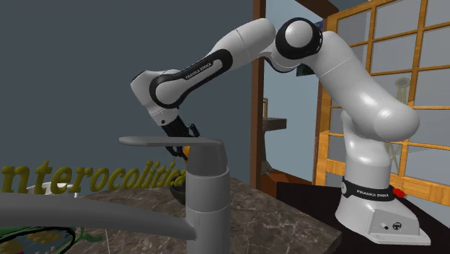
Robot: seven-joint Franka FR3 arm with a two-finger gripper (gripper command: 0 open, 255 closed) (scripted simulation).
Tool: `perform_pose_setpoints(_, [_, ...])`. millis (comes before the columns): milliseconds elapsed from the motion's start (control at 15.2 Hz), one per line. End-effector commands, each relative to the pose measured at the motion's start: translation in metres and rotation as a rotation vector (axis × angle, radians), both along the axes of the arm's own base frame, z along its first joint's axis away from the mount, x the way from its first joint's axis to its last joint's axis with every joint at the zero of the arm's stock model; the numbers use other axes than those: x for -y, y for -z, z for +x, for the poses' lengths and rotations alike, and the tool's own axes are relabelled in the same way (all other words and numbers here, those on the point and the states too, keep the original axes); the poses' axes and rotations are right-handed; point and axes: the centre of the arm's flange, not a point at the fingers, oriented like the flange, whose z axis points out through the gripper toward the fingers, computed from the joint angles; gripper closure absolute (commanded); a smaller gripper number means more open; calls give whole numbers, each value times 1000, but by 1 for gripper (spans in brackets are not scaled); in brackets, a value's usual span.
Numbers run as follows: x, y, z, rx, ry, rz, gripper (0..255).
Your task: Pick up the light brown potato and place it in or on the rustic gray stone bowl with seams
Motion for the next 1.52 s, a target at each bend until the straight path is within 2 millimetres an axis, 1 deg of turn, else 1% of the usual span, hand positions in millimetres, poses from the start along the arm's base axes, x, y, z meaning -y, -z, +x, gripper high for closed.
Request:
perform_pose_setpoints(0, [1,-11,0,0,0,0,255])
perform_pose_setpoints(792, [1,-73,0,0,0,0,255])
perform_pose_setpoints(1452, [-111,-77,-70,0,0,0,255])
